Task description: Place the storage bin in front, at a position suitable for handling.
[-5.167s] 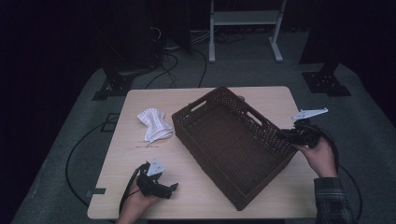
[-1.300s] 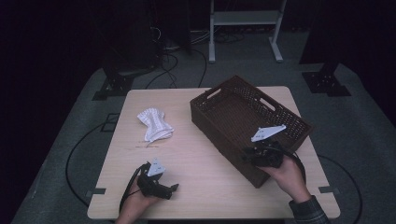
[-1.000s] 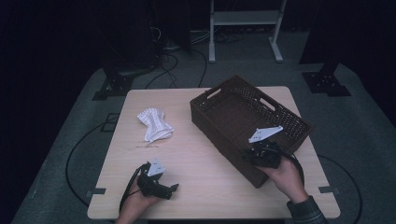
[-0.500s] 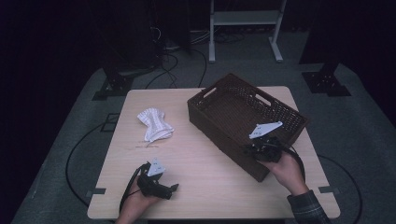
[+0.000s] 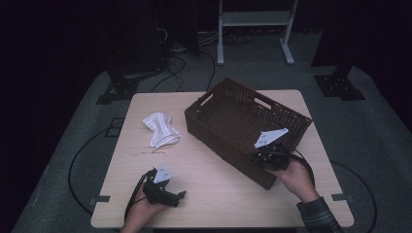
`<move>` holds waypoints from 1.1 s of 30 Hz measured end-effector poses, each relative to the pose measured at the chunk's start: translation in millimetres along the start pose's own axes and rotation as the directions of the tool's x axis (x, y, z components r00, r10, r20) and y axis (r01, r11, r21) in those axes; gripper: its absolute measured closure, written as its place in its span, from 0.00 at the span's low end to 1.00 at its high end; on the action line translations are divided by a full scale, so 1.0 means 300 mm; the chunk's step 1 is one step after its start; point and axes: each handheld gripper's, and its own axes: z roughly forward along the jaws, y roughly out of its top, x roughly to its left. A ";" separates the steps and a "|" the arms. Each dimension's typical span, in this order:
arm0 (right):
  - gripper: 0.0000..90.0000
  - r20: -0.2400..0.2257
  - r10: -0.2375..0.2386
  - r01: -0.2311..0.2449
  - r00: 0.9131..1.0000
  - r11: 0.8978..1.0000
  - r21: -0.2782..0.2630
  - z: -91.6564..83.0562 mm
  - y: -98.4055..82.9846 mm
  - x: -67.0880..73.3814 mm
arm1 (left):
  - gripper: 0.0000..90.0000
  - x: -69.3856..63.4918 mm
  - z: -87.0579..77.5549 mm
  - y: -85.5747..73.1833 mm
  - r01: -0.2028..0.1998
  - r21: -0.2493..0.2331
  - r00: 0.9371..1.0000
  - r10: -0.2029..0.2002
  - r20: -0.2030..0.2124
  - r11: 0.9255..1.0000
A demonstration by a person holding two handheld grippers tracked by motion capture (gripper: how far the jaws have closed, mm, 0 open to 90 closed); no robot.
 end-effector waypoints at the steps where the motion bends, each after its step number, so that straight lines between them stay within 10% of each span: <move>1: 0.91 0.000 0.000 0.000 1.000 1.000 0.000 0.000 0.000 0.000 | 0.00 0.000 0.000 0.000 0.000 0.000 1.000 0.000 0.000 1.000; 22: 0.89 -0.028 0.033 -0.034 0.999 0.999 -0.026 -0.025 -0.041 -0.042 | 0.00 0.000 0.000 0.000 0.000 0.000 1.000 0.000 0.000 1.000; 33: 0.14 0.120 0.154 -0.146 0.981 0.987 -0.074 -0.068 -0.046 -0.052 | 0.00 0.000 0.001 0.000 0.000 -0.002 1.000 0.000 -0.001 1.000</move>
